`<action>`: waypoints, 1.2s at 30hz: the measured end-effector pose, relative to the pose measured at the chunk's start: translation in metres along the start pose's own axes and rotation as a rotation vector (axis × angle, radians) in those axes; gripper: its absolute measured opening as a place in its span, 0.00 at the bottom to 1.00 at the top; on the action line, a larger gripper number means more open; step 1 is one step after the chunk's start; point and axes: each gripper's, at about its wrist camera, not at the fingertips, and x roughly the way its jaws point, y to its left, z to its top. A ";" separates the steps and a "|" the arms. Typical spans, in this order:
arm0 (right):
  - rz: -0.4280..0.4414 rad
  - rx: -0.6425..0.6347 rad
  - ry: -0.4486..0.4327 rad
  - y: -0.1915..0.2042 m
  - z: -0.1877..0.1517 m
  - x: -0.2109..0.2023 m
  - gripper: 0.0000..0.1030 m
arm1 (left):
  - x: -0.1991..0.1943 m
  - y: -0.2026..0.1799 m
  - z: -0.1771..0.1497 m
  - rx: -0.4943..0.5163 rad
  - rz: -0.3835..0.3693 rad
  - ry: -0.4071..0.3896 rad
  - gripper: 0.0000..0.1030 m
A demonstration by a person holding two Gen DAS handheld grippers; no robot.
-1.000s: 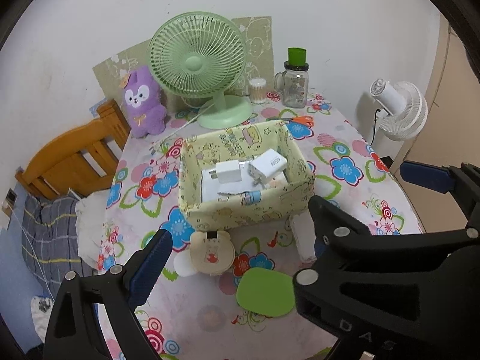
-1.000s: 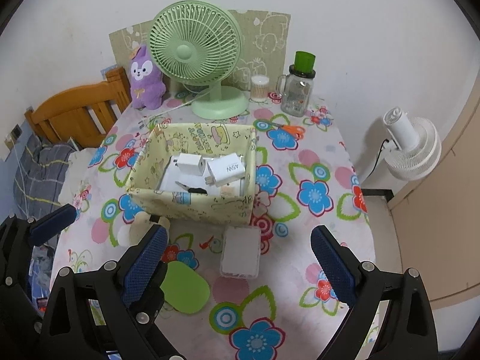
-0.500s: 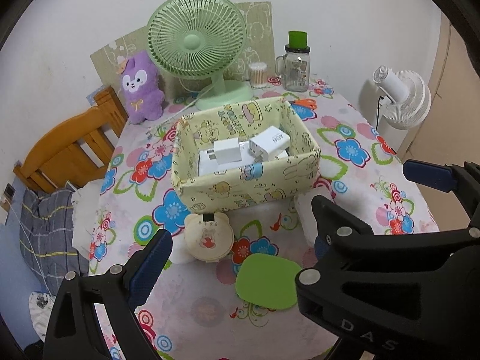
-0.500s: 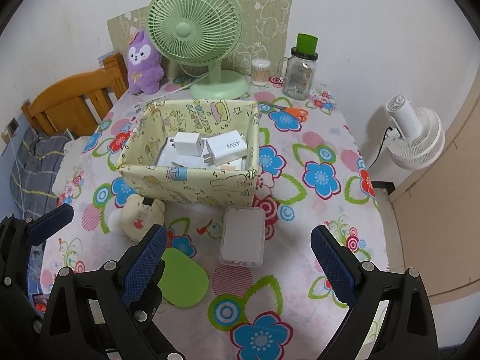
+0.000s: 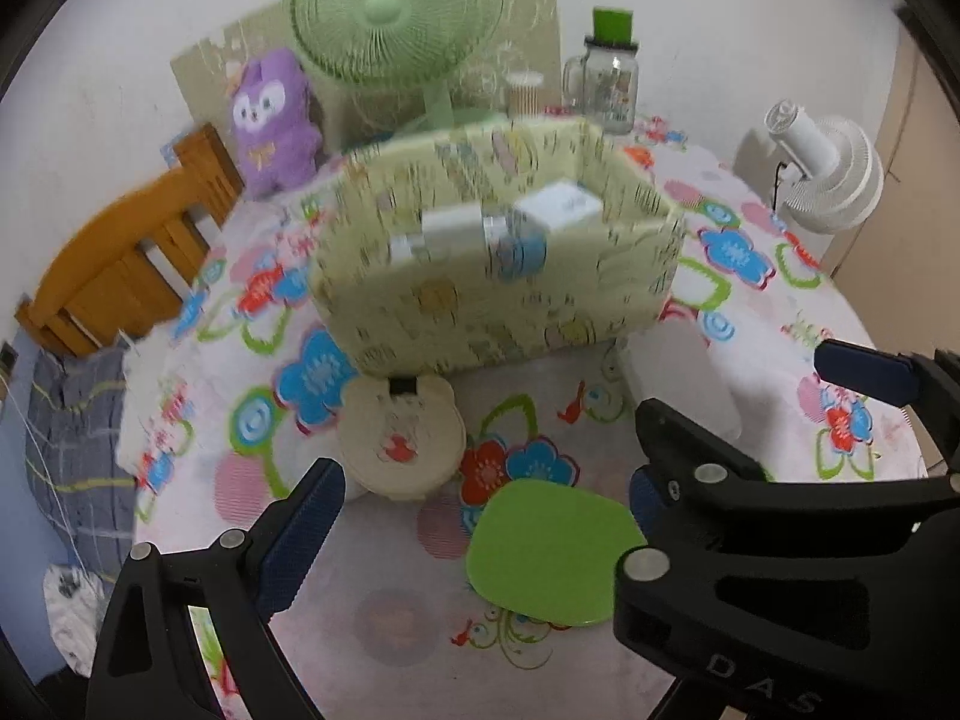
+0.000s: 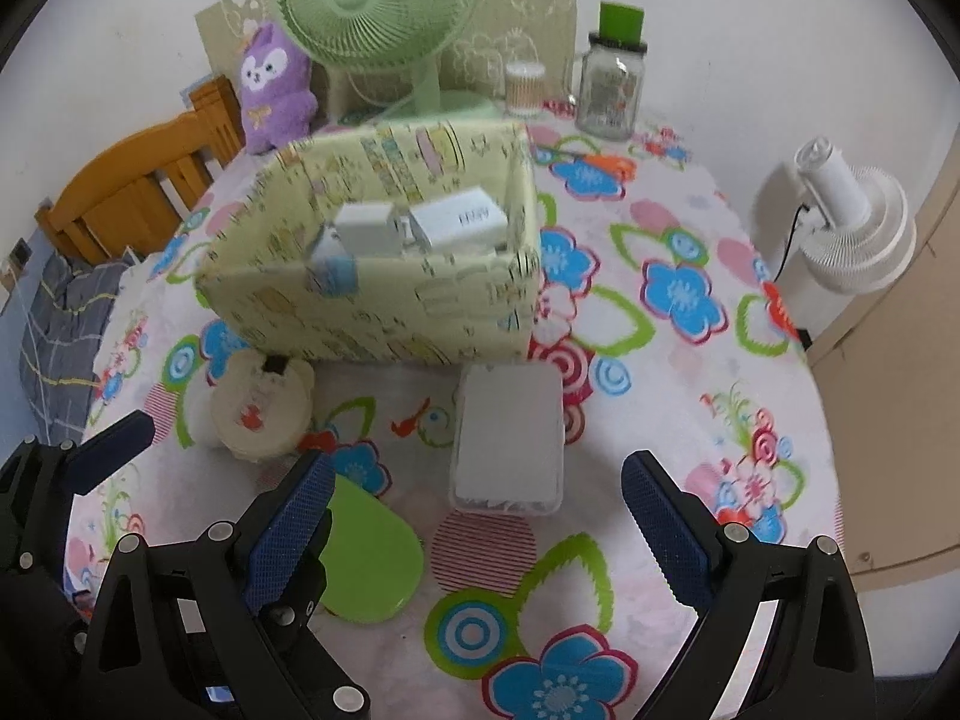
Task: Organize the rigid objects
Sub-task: 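Move the right tool down onto the clear plastic container and grasp it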
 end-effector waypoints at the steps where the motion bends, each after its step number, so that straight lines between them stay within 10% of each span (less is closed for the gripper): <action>1: 0.000 0.006 0.005 -0.001 -0.001 0.004 0.95 | 0.004 0.000 -0.001 -0.008 -0.005 0.008 0.94; 25: -0.032 0.066 0.013 -0.005 -0.003 0.067 0.94 | 0.065 0.006 -0.003 -0.082 0.091 0.073 0.94; 36: -0.047 0.053 0.057 -0.009 0.000 0.085 0.61 | 0.073 -0.007 0.000 -0.028 0.130 0.073 0.94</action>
